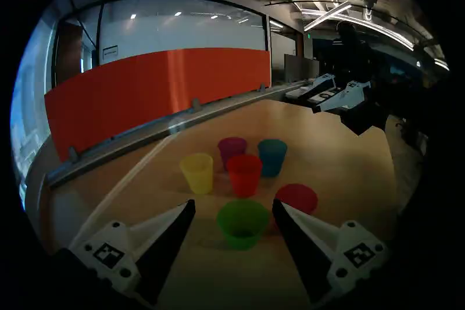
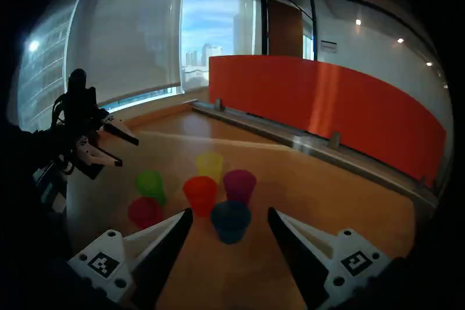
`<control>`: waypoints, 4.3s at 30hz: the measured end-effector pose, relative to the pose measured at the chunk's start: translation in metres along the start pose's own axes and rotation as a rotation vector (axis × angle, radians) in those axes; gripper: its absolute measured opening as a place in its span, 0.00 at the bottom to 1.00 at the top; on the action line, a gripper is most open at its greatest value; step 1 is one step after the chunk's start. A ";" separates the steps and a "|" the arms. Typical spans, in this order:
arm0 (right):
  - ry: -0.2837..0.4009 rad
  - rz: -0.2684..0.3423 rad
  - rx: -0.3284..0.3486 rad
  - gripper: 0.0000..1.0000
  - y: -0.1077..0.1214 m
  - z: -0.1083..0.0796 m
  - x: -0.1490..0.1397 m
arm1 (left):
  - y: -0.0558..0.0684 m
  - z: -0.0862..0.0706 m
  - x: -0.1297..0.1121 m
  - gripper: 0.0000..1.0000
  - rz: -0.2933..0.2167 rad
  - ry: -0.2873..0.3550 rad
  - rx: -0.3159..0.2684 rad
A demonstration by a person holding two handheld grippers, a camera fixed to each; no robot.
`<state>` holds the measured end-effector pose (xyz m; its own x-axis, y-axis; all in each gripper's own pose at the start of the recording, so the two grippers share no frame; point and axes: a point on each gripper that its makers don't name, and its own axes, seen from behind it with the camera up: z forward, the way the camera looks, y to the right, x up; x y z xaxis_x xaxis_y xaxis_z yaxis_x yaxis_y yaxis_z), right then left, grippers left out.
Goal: Pour water
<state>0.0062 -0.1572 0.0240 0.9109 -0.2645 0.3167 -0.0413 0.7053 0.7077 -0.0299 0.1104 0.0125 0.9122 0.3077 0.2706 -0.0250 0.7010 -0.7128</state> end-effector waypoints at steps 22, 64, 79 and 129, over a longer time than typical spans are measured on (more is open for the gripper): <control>-0.060 -0.023 -0.006 1.00 0.011 0.034 -0.036 | 0.017 0.021 -0.050 0.99 0.000 -0.095 -0.074; -0.114 -0.022 0.021 1.00 0.016 0.068 -0.066 | 0.017 0.068 -0.064 0.99 -0.024 -0.123 -0.121; -0.125 -0.017 0.024 1.00 0.018 0.073 -0.072 | 0.020 0.070 -0.066 0.87 -0.019 -0.121 -0.124; -0.145 -0.045 0.070 0.87 0.004 0.133 -0.094 | 0.008 0.059 -0.057 0.87 -0.041 -0.098 -0.102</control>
<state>-0.1341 -0.2166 0.0813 0.8437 -0.3908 0.3680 -0.0349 0.6442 0.7640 -0.1066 0.1366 0.0292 0.8670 0.3449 0.3596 0.0582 0.6466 -0.7606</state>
